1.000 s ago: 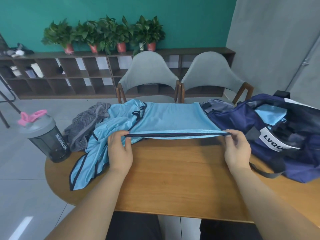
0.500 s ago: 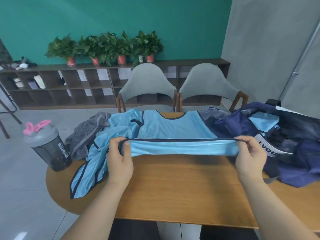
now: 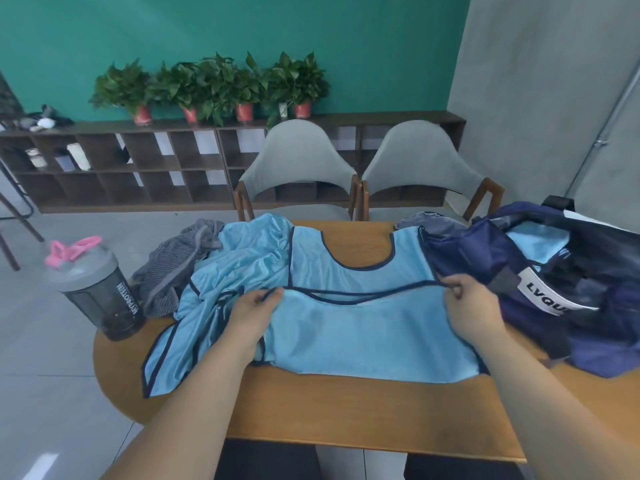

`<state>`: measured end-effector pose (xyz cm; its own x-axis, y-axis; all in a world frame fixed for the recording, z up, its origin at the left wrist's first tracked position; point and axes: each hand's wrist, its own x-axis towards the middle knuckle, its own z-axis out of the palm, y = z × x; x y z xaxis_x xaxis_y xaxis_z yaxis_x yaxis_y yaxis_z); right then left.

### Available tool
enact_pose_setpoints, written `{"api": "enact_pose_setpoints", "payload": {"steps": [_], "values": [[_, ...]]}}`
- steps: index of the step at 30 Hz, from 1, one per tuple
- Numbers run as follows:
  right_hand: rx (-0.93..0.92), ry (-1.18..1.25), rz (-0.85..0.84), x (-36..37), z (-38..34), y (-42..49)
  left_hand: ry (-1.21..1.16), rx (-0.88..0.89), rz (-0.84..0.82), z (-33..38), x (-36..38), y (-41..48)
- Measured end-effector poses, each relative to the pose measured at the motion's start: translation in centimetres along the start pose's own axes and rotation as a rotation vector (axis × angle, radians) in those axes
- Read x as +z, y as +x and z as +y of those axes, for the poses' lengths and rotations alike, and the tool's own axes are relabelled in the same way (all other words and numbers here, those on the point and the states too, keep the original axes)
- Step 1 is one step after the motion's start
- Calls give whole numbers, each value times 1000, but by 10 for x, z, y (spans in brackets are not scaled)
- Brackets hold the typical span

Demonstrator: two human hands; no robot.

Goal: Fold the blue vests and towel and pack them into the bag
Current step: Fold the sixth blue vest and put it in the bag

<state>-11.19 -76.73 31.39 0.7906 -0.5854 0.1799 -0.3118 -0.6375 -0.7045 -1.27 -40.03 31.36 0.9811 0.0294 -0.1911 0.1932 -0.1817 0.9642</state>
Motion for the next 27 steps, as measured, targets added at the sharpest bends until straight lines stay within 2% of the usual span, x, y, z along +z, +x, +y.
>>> {"api": "enact_pose_setpoints", "payload": {"steps": [2,6,10,13,16,18,20,24,27], "values": [[22,-55,-22,13,13,-9,169,81,1,-14,1,6],[20,-72,101,15,21,-28,502,362,145,-32,-11,6],[53,-63,73,4,21,-42,633,427,160,-39,-20,-9],[98,-21,-3,-13,13,-45,603,488,169,-29,-25,-22],[106,100,-9,-28,-2,-32,357,514,210,-6,-25,-22],[105,184,38,-31,-9,-13,201,460,239,14,-21,-9],[121,231,38,-26,-11,9,161,397,231,29,-12,11],[84,129,-78,-1,1,32,126,348,16,25,13,42],[52,33,-84,13,14,25,250,355,-108,0,23,43]]}}
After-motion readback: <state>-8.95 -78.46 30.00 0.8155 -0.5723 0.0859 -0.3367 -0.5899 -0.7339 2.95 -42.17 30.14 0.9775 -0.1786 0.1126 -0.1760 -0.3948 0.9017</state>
